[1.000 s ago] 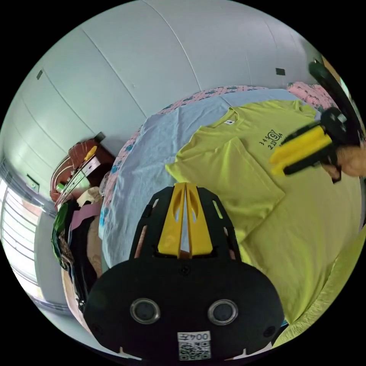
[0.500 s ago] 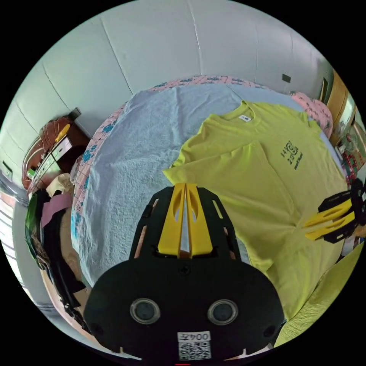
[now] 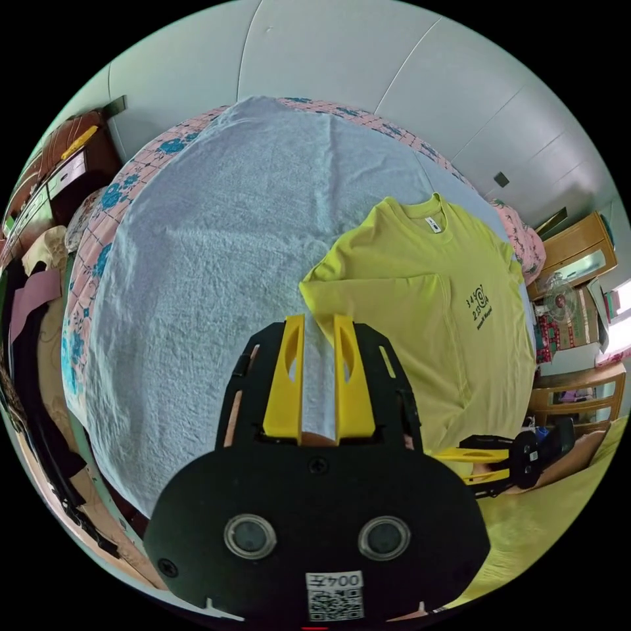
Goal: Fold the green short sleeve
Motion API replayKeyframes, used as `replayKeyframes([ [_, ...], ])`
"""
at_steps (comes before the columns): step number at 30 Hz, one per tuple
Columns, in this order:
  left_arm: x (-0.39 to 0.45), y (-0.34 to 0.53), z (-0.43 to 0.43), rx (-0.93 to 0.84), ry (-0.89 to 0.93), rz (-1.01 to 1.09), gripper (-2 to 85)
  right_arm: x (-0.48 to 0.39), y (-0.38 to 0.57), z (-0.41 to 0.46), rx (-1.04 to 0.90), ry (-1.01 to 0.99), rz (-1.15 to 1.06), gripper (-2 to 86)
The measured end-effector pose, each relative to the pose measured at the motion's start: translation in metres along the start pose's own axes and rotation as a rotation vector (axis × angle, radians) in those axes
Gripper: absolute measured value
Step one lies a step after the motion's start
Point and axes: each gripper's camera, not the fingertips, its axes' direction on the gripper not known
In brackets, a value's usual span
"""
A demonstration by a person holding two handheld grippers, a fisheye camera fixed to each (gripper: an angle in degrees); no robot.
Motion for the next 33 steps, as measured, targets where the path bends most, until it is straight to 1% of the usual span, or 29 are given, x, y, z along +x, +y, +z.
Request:
replayKeyframes([
  [4,-0.027,-0.026,0.015,-0.011,0.011,-0.033,4.1,0.014,-0.002,-0.005,0.02,-0.002,0.064,6.7],
  [9,-0.045,-0.045,0.025,-0.022,-0.021,0.025,1.9,0.018,-0.005,-0.015,0.063,-0.009,0.081,6.5],
  [18,-0.089,-0.061,0.038,-0.027,0.021,0.071,1.3,0.038,0.003,-0.013,-0.014,-0.093,0.284,6.5],
  [21,-0.097,-0.063,0.04,-0.024,0.022,0.085,1.3,0.044,0.008,-0.015,-0.001,-0.115,0.321,6.8],
  [24,-0.106,-0.065,0.041,-0.026,0.036,0.087,1.3,0.063,0.007,-0.019,0.041,-0.161,0.417,7.8],
  [26,-0.113,-0.066,0.041,-0.031,0.05,0.09,1.2,0.077,0.007,-0.02,0.055,-0.18,0.485,6.9],
  [28,-0.117,-0.066,0.041,-0.037,0.057,0.096,1.2,0.083,0.007,-0.02,0.057,-0.187,0.522,2.7],
  [30,-0.12,-0.067,0.04,-0.046,0.066,0.102,1.2,0.085,0.006,-0.02,0.042,-0.178,0.525,1.0],
  [33,-0.127,-0.068,0.039,-0.07,0.088,0.106,1.2,0.068,0.004,-0.026,0.071,-0.204,0.409,0.1],
])
